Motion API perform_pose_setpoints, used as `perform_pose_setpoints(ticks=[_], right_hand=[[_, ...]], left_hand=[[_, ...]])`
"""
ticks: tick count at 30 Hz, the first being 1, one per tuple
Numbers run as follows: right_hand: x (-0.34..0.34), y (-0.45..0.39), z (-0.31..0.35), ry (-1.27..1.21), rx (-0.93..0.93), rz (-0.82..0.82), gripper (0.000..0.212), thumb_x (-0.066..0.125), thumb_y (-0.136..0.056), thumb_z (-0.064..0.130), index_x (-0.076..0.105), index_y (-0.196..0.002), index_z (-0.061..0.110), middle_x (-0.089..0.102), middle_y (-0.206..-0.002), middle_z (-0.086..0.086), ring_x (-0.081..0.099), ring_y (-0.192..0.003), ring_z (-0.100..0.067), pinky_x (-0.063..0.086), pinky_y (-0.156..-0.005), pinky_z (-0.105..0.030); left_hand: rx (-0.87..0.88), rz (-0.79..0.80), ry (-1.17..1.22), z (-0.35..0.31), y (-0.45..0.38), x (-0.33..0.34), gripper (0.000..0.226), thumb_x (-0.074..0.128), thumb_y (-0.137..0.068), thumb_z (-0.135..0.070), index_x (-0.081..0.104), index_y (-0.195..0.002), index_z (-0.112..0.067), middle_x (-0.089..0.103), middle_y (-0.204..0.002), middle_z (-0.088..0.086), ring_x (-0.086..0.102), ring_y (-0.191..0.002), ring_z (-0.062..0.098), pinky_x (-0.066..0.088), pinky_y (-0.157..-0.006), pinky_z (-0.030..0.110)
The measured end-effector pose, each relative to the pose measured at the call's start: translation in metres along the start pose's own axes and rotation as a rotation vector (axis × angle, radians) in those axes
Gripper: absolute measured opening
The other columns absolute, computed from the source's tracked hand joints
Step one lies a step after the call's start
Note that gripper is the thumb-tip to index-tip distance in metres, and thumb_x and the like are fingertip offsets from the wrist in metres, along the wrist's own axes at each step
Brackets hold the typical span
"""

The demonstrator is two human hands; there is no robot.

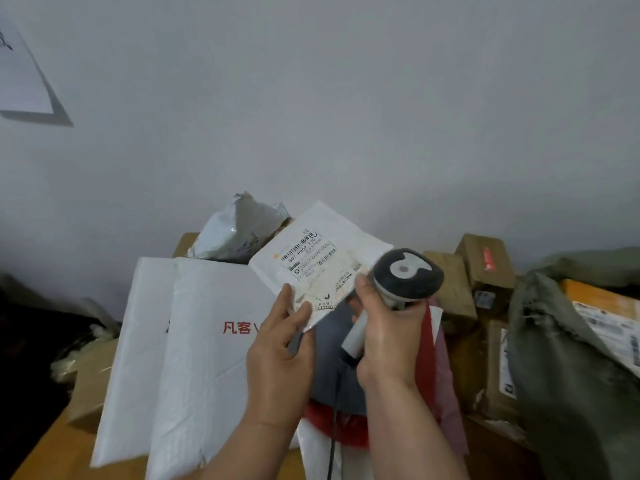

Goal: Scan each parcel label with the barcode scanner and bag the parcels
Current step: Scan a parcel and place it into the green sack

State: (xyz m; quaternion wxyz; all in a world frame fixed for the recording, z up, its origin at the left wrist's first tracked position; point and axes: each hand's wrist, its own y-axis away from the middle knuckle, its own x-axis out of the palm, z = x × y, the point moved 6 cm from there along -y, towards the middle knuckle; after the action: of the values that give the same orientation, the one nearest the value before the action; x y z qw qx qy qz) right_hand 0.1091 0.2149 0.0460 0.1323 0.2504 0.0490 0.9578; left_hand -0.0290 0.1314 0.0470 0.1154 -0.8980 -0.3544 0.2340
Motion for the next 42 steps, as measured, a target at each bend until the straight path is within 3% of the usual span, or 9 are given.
perform_pose_setpoints(ticks=[4,7,11,13,16,19,25,35,42], right_hand=[[-0.015,0.031,0.015,0.006,-0.032,-0.062,0.058,0.087,-0.070,0.001,0.058,-0.113,0.026,0.076,-0.096,0.016,0.072,-0.094,-0.006,0.058,-0.089,-0.031],[-0.029,0.057,0.022,0.007,-0.049,-0.134,0.061,0.083,-0.070,-0.004,0.055,-0.109,0.034,0.074,-0.102,0.009,0.072,-0.097,-0.013,0.058,-0.090,-0.040],[-0.041,0.101,0.024,0.050,-0.043,-0.138,0.063,0.084,-0.070,0.000,0.054,-0.106,0.043,0.072,-0.105,0.008,0.070,-0.101,-0.017,0.060,-0.081,-0.040],[-0.044,0.123,0.024,0.098,-0.028,-0.094,0.068,0.085,-0.069,0.004,0.055,-0.113,0.045,0.071,-0.109,0.009,0.068,-0.104,-0.016,0.059,-0.083,-0.043],[-0.049,0.149,0.027,0.160,-0.047,0.006,0.060,0.082,-0.072,0.005,0.059,-0.119,0.034,0.074,-0.104,0.003,0.071,-0.099,-0.021,0.059,-0.080,-0.038],[-0.061,0.167,0.041,0.163,-0.097,0.029,0.042,0.080,-0.075,0.006,0.064,-0.105,0.030,0.075,-0.082,0.002,0.072,-0.076,-0.019,0.055,-0.067,-0.029],[-0.069,0.181,0.073,0.222,-0.077,0.171,0.021,0.080,-0.079,0.012,0.069,-0.096,0.018,0.067,-0.064,0.002,0.062,-0.065,-0.018,0.051,-0.066,-0.039],[-0.065,0.202,0.100,0.538,-0.110,0.507,0.032,0.083,-0.079,0.016,0.073,-0.084,0.047,0.073,-0.067,0.004,0.067,-0.059,-0.008,0.053,-0.055,-0.021],[-0.082,0.202,0.111,0.632,-0.050,0.596,0.016,0.078,-0.081,0.011,0.070,-0.085,0.024,0.067,-0.060,-0.001,0.063,-0.057,-0.011,0.052,-0.061,-0.027]], left_hand=[[0.131,0.055,0.004,-0.030,0.031,-0.021,0.037,0.071,-0.079,0.012,0.074,-0.111,-0.008,0.045,-0.142,-0.015,0.052,-0.129,0.008,0.034,-0.101,0.002],[0.149,0.083,0.099,-0.046,0.050,-0.041,0.033,0.071,-0.082,0.007,0.075,-0.108,-0.013,0.047,-0.147,-0.007,0.048,-0.130,-0.003,0.040,-0.102,0.008],[-0.267,-0.046,0.446,-0.046,0.064,-0.076,0.048,0.075,-0.086,-0.010,0.054,-0.121,-0.034,0.058,-0.131,-0.019,0.065,-0.104,-0.003,0.057,-0.084,0.021],[-0.497,-0.090,0.653,-0.038,0.071,-0.088,0.066,0.075,-0.086,-0.008,0.042,-0.137,-0.034,0.061,-0.122,-0.018,0.068,-0.096,0.002,0.058,-0.089,0.037],[-0.602,-0.054,0.894,-0.035,0.073,-0.099,0.046,0.065,-0.088,0.009,0.058,-0.124,-0.019,0.074,-0.108,0.001,0.073,-0.095,0.021,0.059,-0.087,0.042],[-0.614,-0.066,0.852,-0.031,0.078,-0.115,0.038,0.060,-0.089,0.011,0.066,-0.105,-0.024,0.077,-0.093,-0.005,0.075,-0.084,0.015,0.061,-0.076,0.040],[-0.601,-0.117,0.750,-0.022,0.088,-0.128,0.034,0.059,-0.091,0.006,0.070,-0.094,-0.025,0.076,-0.083,-0.011,0.075,-0.077,0.016,0.061,-0.077,0.049],[-0.583,-0.149,0.735,-0.038,0.101,-0.113,0.032,0.060,-0.092,0.004,0.070,-0.089,-0.026,0.076,-0.083,-0.011,0.073,-0.084,0.018,0.061,-0.078,0.045],[-0.556,-0.149,0.729,-0.055,0.113,-0.100,0.031,0.059,-0.093,0.003,0.069,-0.090,-0.026,0.075,-0.077,-0.015,0.073,-0.071,0.007,0.060,-0.067,0.034]])
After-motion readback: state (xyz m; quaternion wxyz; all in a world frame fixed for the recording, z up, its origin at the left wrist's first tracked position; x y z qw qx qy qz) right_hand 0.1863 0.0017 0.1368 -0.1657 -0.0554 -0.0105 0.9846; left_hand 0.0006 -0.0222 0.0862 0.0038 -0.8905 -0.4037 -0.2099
